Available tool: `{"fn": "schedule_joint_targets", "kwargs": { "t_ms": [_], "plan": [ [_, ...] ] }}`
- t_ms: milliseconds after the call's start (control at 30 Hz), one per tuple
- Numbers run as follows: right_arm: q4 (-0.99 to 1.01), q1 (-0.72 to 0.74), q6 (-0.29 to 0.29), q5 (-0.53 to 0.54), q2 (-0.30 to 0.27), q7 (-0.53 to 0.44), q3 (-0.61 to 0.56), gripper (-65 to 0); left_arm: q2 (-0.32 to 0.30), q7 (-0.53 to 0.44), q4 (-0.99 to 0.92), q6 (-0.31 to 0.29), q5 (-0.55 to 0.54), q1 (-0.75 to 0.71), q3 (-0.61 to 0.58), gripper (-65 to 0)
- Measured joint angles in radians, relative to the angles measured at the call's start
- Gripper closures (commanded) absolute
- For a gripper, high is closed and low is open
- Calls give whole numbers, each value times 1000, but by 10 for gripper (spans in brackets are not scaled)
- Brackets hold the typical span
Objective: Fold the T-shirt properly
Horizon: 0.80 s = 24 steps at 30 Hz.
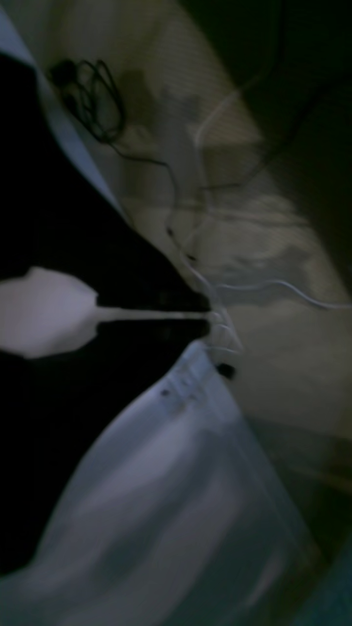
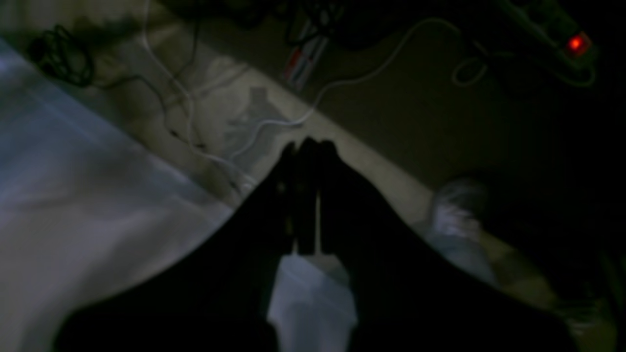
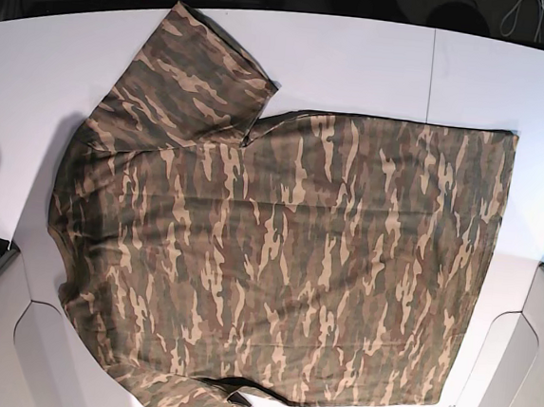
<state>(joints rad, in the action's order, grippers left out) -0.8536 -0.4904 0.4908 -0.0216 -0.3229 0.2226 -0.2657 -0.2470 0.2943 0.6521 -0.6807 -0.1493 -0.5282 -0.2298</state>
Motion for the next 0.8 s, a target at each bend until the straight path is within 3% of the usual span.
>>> {"fn": "schedule_joint_targets", "kwargs": {
  "t_ms": [100, 200, 533, 800],
  "plan": [
    [-128, -76, 48, 97, -63, 6, 0, 0, -1, -6, 84, -2, -52, -49, 7, -48],
    [-279, -147, 51, 152, -108, 1, 2, 0, -4, -3, 157, -2, -86, -107, 49, -48],
    [-751, -369, 57, 161, -232, 47, 6, 0, -16, 40, 487, -2, -128, -313, 337, -48],
    [-1026, -408, 63, 340, -237, 195, 96, 0, -42, 100, 800, -5, -319, -481, 571, -50]
  ]
}}
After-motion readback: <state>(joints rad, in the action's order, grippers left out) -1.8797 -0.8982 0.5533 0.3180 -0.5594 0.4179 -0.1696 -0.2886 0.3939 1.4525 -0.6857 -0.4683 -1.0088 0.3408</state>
